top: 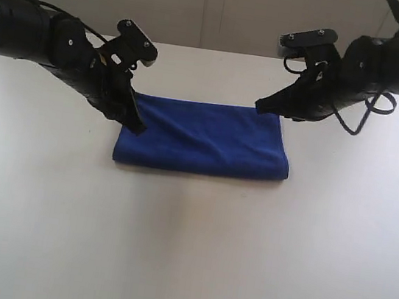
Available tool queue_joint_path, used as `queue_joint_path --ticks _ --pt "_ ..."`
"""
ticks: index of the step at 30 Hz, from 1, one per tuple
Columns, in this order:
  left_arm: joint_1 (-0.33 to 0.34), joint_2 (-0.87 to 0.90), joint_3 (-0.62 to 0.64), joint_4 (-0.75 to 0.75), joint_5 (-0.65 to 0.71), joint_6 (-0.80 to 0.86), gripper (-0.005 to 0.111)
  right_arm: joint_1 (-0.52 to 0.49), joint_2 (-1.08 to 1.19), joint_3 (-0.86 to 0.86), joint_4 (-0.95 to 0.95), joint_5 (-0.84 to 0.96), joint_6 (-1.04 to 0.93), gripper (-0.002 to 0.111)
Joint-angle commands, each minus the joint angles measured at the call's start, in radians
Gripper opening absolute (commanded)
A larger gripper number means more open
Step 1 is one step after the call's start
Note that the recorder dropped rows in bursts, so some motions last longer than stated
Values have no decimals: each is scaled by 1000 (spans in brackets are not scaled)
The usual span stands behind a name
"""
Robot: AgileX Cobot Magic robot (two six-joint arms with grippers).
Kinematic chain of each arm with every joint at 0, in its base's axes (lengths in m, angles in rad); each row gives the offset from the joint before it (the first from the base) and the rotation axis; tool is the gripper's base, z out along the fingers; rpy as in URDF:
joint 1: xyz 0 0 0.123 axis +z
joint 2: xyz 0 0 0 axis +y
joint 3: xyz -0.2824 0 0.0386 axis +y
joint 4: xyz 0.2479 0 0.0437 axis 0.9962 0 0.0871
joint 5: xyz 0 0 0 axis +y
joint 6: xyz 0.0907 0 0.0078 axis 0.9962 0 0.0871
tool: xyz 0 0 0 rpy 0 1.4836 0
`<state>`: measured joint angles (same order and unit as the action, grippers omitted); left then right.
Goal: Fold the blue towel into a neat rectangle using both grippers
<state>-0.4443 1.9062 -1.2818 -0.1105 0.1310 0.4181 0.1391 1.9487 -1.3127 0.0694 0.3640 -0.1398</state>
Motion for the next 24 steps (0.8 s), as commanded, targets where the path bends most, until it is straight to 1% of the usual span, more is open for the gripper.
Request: queue_joint_path --ticks 1,5,7,14,17,20,24 --pt "3 28 -56 -84 53 -65 0 -10 80 -129 110 117 -33 0" --pt "3 102 -138 -98 113 -110 0 -10 147 -211 258 197 -177 0" --pt "3 132 -164 -113 137 -112 0 -10 170 -238 295 218 -201 0" --pt "13 190 -177 -102 177 -107 0 -10 241 -272 297 184 -202 0" --pt "33 207 -177 -97 204 -107 0 -10 266 -272 297 161 -226 0" --pt "65 214 -177 -72 289 -106 0 -10 275 -272 293 153 -224 0" --pt "73 214 -177 -60 303 -106 0 -10 275 -272 293 144 -224 0"
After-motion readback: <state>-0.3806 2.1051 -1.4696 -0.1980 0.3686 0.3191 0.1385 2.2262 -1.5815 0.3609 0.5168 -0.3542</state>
